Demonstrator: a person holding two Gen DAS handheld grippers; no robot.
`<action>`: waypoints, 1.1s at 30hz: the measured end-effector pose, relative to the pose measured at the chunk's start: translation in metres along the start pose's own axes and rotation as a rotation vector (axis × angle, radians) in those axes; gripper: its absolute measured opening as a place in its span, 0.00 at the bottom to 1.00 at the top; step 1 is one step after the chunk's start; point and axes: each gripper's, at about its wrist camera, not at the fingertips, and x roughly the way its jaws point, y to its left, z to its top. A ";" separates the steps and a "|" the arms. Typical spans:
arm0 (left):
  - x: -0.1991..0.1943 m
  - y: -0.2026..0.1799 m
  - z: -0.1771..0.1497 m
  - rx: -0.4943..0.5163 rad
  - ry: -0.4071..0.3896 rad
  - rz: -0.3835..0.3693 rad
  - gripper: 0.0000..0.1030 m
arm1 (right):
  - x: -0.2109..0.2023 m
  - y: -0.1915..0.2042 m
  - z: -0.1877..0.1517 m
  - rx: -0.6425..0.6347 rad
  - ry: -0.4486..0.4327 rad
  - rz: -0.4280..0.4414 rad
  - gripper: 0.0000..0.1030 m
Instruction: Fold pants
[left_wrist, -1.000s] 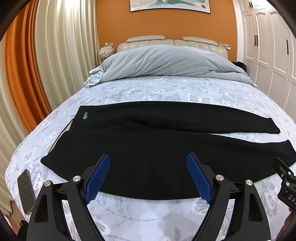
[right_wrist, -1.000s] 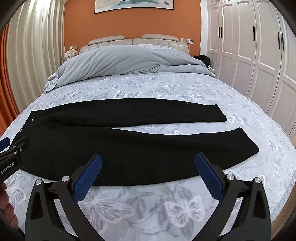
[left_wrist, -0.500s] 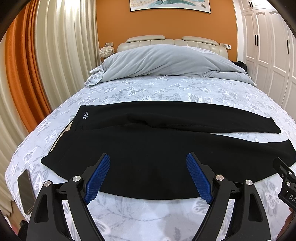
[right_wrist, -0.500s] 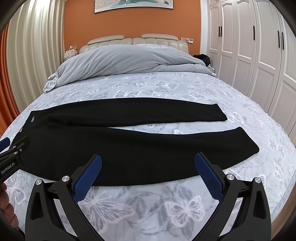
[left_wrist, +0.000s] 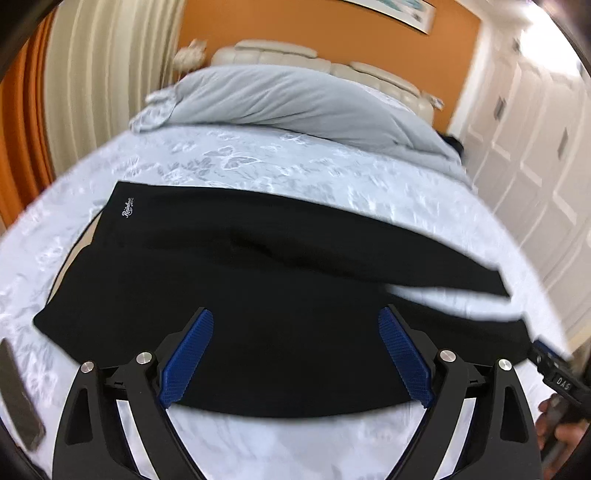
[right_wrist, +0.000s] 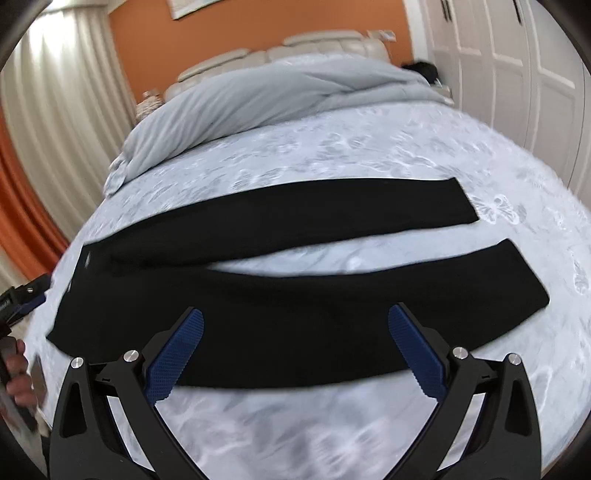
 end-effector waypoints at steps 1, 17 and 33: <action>0.007 0.020 0.018 -0.044 0.008 -0.002 0.88 | 0.007 -0.018 0.015 0.024 0.017 0.009 0.95; 0.202 0.269 0.162 -0.372 0.192 0.360 0.88 | 0.192 -0.211 0.143 0.234 0.166 -0.223 0.95; 0.169 0.255 0.176 -0.283 0.044 0.225 0.06 | 0.125 -0.184 0.146 0.076 -0.070 -0.068 0.13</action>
